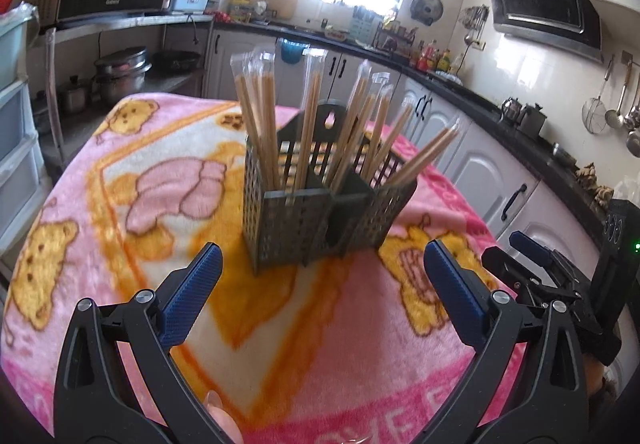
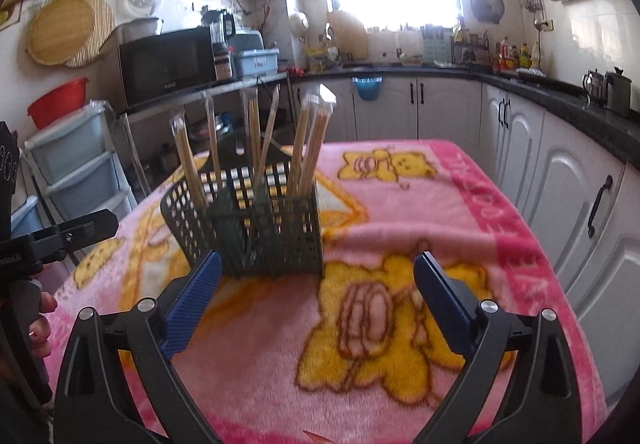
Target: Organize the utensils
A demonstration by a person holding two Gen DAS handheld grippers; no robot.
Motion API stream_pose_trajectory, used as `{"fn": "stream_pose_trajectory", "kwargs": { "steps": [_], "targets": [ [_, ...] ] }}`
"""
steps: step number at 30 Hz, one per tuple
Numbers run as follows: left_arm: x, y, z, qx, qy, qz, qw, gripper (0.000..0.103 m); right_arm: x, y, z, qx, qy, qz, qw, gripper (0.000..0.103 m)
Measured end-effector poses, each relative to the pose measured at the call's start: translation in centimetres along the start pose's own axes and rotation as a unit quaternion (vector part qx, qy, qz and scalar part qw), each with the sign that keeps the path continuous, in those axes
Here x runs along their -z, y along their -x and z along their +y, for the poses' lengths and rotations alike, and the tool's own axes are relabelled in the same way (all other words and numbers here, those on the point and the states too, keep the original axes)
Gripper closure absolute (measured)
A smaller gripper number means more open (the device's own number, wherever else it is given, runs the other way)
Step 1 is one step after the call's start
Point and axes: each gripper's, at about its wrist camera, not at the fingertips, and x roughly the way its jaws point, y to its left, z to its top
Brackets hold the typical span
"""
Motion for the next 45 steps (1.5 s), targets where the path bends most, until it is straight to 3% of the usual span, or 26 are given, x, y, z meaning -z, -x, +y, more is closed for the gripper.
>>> {"fn": "stream_pose_trajectory", "kwargs": {
  "steps": [8, 17, 23, 27, 34, 45],
  "targets": [
    [2.4, -0.9, -0.1, -0.011, -0.001, 0.019, 0.9998, 0.01, 2.1, -0.4, -0.1, -0.007, -0.007, 0.03, 1.0, 0.009],
    [4.8, -1.0, 0.0, -0.018, -0.001, 0.0, 0.9998, 0.01, 4.3, -0.3, 0.1, -0.007, -0.017, 0.042, 0.999, 0.008],
    [5.8, -0.6, -0.1, -0.033, 0.0, -0.03, 0.999, 0.01, 5.3, 1.0, 0.7, 0.002, -0.004, 0.0, 1.0, 0.006],
    [6.4, -0.2, -0.7, -0.073, -0.012, -0.059, 0.9955, 0.01, 5.6, 2.6, 1.2, 0.011, 0.01, -0.052, 0.999, 0.006],
    [7.4, 0.2, -1.6, -0.082, -0.035, -0.099, 0.9911, 0.01, 5.6, 4.5, 0.9, 0.029, 0.011, -0.116, 0.993, 0.006],
    [7.7, 0.5, -1.7, -0.074, -0.035, -0.107, 0.9909, 0.01, 6.1, 4.8, 0.4, 0.032, 0.007, -0.129, 0.991, 0.006]
  ]
}}
